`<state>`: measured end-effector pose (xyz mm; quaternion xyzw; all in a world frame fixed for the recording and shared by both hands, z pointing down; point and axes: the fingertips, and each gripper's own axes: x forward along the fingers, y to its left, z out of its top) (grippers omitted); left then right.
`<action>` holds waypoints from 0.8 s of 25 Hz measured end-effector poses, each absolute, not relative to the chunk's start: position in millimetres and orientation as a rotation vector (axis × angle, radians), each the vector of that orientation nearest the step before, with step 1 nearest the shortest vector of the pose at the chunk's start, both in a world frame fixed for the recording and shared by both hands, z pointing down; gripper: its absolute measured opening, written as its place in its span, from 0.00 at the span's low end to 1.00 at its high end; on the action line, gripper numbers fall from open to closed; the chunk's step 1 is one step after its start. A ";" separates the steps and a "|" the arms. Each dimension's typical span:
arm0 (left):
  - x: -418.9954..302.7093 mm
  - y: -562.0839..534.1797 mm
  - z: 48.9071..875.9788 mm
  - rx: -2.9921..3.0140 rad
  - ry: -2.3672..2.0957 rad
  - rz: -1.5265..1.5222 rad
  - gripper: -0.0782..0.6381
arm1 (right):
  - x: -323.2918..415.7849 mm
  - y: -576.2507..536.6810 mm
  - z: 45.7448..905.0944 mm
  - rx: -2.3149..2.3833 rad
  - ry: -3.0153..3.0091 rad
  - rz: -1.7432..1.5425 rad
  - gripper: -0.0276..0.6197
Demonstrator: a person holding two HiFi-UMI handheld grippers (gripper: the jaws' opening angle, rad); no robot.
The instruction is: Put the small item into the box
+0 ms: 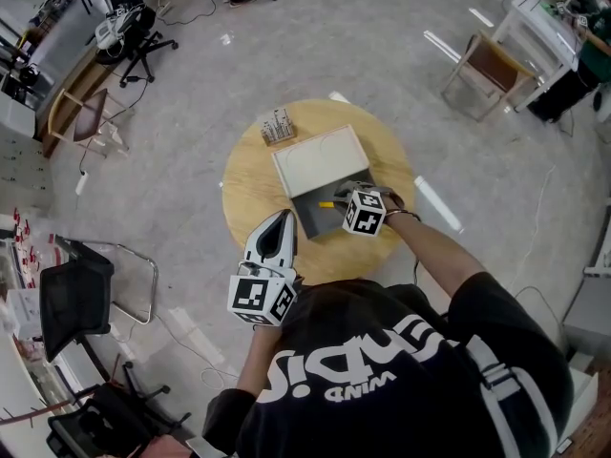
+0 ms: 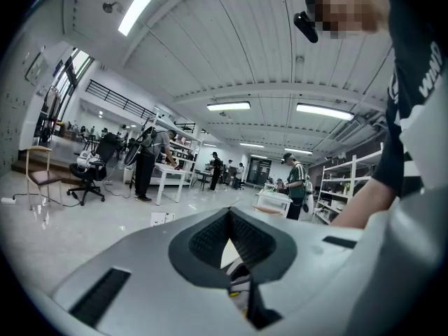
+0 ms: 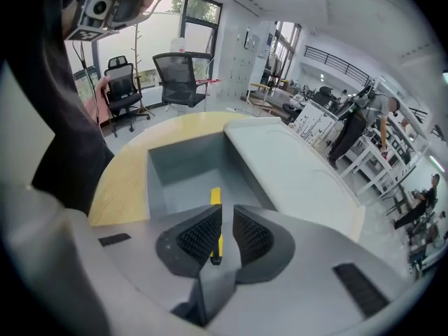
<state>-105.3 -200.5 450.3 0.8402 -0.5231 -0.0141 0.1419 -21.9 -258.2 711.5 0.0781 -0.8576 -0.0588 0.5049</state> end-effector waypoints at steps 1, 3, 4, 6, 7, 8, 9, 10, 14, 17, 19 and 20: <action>-103.5 -200.2 450.8 2.428 -1.505 -0.041 0.12 | -21.8 -258.3 708.5 0.197 -2.079 -0.148 0.11; -100.7 -199.5 451.1 2.433 -1.498 -0.042 0.12 | -21.9 -258.2 701.3 0.211 -2.097 -0.164 0.09; -99.8 -199.3 450.8 2.436 -1.495 -0.043 0.12 | -22.4 -258.1 696.5 0.217 -2.106 -0.173 0.08; -98.1 -199.0 449.9 2.443 -1.488 -0.045 0.12 | -24.2 -258.1 684.3 0.233 -2.129 -0.188 0.07; -97.2 -198.8 449.4 2.446 -1.484 -0.046 0.12 | -25.6 -258.0 676.9 0.245 -2.146 -0.193 0.06; -96.1 -198.7 449.1 2.449 -1.480 -0.047 0.12 | -27.2 -258.0 668.7 0.261 -2.166 -0.195 0.06; -94.8 -198.7 448.7 2.453 -1.476 -0.048 0.12 | -28.7 -258.1 659.6 0.281 -2.190 -0.195 0.06; -93.4 -198.8 448.2 2.456 -1.471 -0.049 0.12 | -30.0 -258.0 649.8 0.303 -2.216 -0.193 0.06; -87.8 -200.1 445.3 2.473 -1.454 -0.053 0.12 | -32.4 -258.4 606.4 0.394 -2.322 -0.196 0.06; -83.3 -200.8 445.8 2.486 -1.442 -0.052 0.12 | -29.4 -259.4 573.2 0.491 -2.406 -0.187 0.06; -80.6 -199.8 445.5 2.494 -1.435 -0.051 0.12 | -24.5 -259.7 549.7 0.582 -2.479 -0.144 0.06; -79.5 -199.5 444.8 2.499 -1.432 -0.049 0.12 | -21.1 -259.8 538.2 0.632 -2.521 -0.108 0.06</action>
